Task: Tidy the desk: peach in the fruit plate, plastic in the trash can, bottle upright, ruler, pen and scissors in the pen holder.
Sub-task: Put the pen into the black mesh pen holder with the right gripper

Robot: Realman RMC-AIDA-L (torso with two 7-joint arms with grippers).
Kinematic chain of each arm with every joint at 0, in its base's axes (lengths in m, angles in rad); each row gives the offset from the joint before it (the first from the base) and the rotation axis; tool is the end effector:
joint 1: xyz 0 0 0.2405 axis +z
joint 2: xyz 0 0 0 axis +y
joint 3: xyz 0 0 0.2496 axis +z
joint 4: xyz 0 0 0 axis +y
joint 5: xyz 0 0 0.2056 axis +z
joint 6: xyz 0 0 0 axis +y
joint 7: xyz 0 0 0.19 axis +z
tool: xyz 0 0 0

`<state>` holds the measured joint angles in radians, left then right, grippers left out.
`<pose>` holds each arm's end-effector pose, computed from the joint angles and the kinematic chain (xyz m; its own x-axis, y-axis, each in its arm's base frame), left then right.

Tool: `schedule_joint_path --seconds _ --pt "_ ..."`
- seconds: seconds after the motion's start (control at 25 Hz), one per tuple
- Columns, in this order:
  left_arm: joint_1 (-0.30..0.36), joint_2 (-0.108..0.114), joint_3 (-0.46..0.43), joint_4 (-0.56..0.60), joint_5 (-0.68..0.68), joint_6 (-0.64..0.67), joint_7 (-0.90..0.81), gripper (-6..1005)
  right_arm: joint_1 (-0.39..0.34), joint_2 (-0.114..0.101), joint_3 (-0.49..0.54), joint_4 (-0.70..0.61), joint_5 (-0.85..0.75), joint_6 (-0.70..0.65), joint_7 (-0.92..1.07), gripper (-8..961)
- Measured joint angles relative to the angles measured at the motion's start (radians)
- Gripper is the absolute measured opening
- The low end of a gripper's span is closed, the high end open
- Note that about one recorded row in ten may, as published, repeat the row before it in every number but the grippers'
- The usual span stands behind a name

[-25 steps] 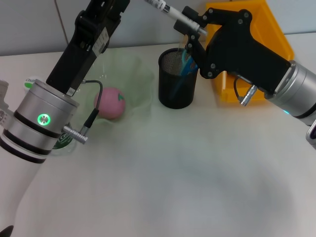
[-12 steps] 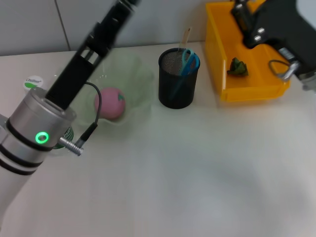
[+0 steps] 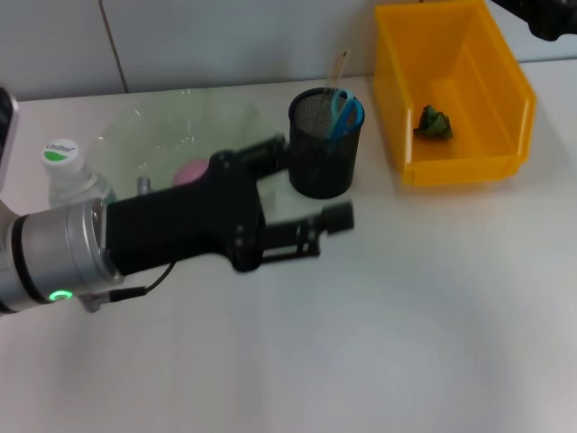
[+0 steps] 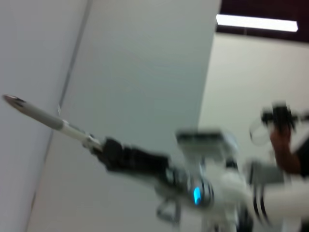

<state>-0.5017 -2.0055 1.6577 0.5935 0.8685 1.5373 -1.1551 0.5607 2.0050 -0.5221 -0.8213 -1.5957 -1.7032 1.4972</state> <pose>-0.1238 0.3038 -0.0580 0.5754 0.1514 0.8037 0.1835 -0.9816 0.0535 0.1743 0.3781 0.0985 0.5814 -0.0191 -0.8134 -0.4264 -0.8586 -0.2846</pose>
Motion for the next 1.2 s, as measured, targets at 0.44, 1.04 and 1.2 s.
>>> schedule_joint_path --seconds 0.44,1.04,1.2 --pt "0.008 -0.004 -0.297 0.125 0.545 -0.011 -0.168 802 0.179 -0.082 -0.112 -0.437 -0.555 -0.046 0.682 132" --pt "0.045 -0.008 -0.539 0.172 0.656 0.18 -0.218 804 0.585 -0.095 -0.29 -0.263 -1.089 -0.05 0.866 131" --pt "0.049 -0.008 -0.54 0.172 0.654 0.182 -0.22 804 0.606 -0.094 -0.328 -0.203 -1.101 -0.015 0.879 132"
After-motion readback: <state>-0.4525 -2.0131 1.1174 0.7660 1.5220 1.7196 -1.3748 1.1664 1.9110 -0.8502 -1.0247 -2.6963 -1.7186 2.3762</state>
